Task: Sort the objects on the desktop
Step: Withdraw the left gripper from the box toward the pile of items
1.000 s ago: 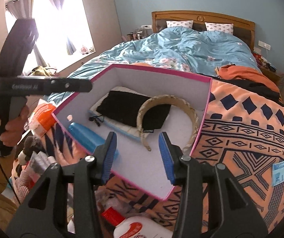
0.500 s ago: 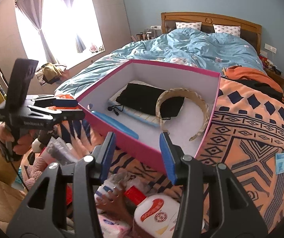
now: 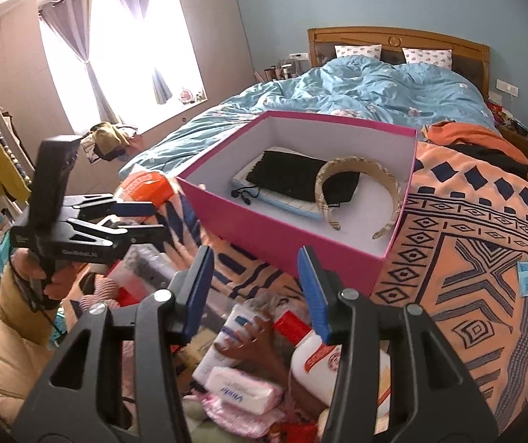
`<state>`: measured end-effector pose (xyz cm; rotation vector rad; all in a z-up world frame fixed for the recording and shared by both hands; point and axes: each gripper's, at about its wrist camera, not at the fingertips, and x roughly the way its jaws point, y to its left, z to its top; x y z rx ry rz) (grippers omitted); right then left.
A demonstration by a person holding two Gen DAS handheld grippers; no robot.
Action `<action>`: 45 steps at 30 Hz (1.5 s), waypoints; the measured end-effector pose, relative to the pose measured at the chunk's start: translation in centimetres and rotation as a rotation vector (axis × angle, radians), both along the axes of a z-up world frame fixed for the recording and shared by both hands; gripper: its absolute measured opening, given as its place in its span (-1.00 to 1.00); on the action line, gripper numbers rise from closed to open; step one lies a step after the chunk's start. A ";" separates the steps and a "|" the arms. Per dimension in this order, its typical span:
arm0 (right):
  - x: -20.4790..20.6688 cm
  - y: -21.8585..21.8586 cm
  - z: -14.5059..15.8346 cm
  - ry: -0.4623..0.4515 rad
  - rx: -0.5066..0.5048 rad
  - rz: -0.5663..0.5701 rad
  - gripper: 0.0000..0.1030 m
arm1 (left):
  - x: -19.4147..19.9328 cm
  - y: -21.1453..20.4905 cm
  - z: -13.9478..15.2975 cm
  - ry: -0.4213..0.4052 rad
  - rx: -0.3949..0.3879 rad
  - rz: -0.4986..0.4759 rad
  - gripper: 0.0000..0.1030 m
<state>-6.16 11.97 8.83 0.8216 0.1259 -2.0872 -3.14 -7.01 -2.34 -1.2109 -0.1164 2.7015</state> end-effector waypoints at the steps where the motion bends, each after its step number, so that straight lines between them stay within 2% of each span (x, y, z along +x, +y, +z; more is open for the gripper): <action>1: 0.4 0.1 0.0 -0.005 -0.005 0.004 -0.03 | 0.3 -0.2 -0.1 -0.004 0.003 0.005 0.31; 6: 2.4 -0.3 -1.1 -0.038 0.009 0.042 -0.01 | 2.4 -1.1 -1.0 -0.023 0.006 0.014 0.31; 13: 4.7 -3.7 -5.6 -0.156 0.074 0.142 -0.01 | 4.4 -2.0 -2.7 -0.072 0.012 0.011 0.31; 19: 4.4 -5.4 -8.4 -0.232 0.112 0.123 -0.01 | 5.5 -2.2 -4.6 -0.121 0.031 -0.003 0.32; 26: 4.6 -5.7 -8.4 -0.251 0.125 0.121 -0.06 | 6.3 -3.2 -5.4 -0.147 0.058 -0.011 0.35; 29: 4.7 -5.7 -8.1 -0.258 0.133 0.129 -0.09 | 6.7 -4.0 -5.5 -0.159 0.046 0.005 0.36; 32: 5.2 -6.1 -8.1 -0.289 0.147 0.187 -0.22 | 7.1 -4.6 -6.1 -0.196 0.080 -0.013 0.38; 37: 7.1 -6.6 -8.4 -0.318 0.218 0.309 -0.22 | 7.7 -4.4 -7.6 -0.260 0.082 -0.056 0.40; 41: 6.0 -7.0 -9.0 -0.343 0.236 0.265 -0.21 | 8.0 -4.2 -7.5 -0.265 0.097 -0.081 0.41; 45: 6.2 -8.5 -10.1 -0.370 0.275 0.286 -0.21 | 8.0 -4.2 -7.5 -0.273 0.098 -0.091 0.41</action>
